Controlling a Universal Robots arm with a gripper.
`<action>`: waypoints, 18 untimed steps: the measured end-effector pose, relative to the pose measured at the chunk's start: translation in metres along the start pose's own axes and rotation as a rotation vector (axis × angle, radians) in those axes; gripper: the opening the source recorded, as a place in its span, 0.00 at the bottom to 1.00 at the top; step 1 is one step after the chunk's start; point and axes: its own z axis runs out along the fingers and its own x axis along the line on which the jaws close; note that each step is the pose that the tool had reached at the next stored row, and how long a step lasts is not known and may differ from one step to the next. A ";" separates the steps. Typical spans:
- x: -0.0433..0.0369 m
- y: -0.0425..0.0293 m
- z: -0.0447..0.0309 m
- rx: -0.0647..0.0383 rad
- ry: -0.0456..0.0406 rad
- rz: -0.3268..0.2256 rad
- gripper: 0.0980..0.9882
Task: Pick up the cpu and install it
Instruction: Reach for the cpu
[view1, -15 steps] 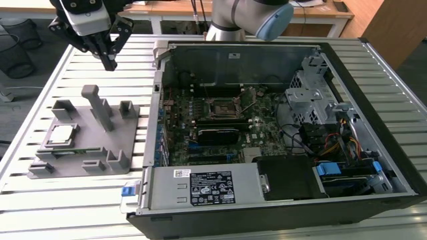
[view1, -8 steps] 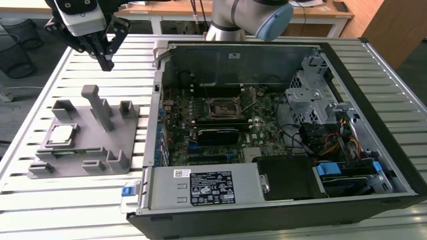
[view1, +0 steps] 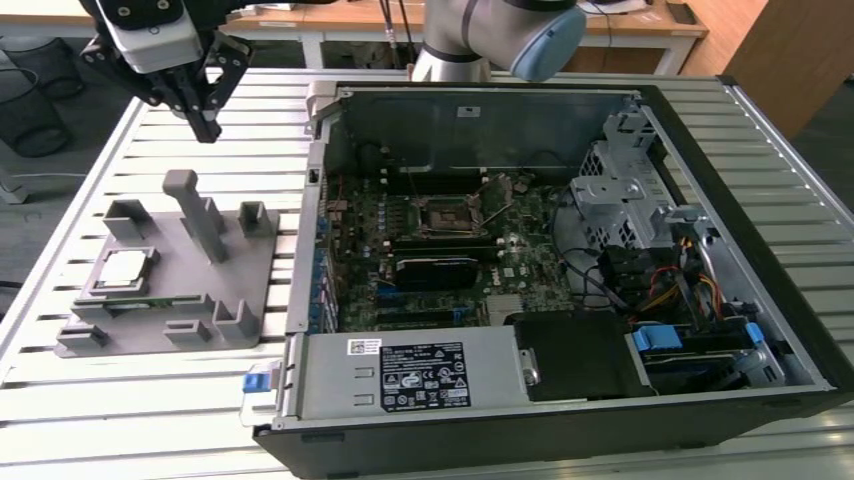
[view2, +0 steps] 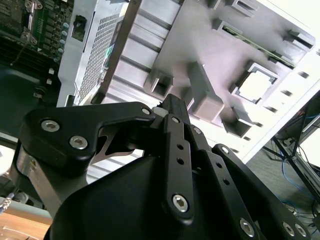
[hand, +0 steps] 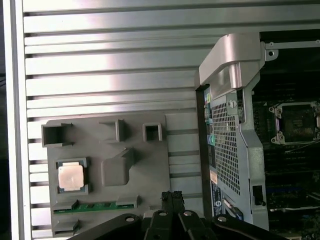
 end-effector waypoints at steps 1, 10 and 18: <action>0.0007 -0.0001 0.0001 0.000 0.0000 0.000 0.01; 0.0070 -0.0006 0.0007 0.000 0.0000 0.000 0.01; 0.0135 -0.0011 0.0012 0.000 0.0000 0.000 0.01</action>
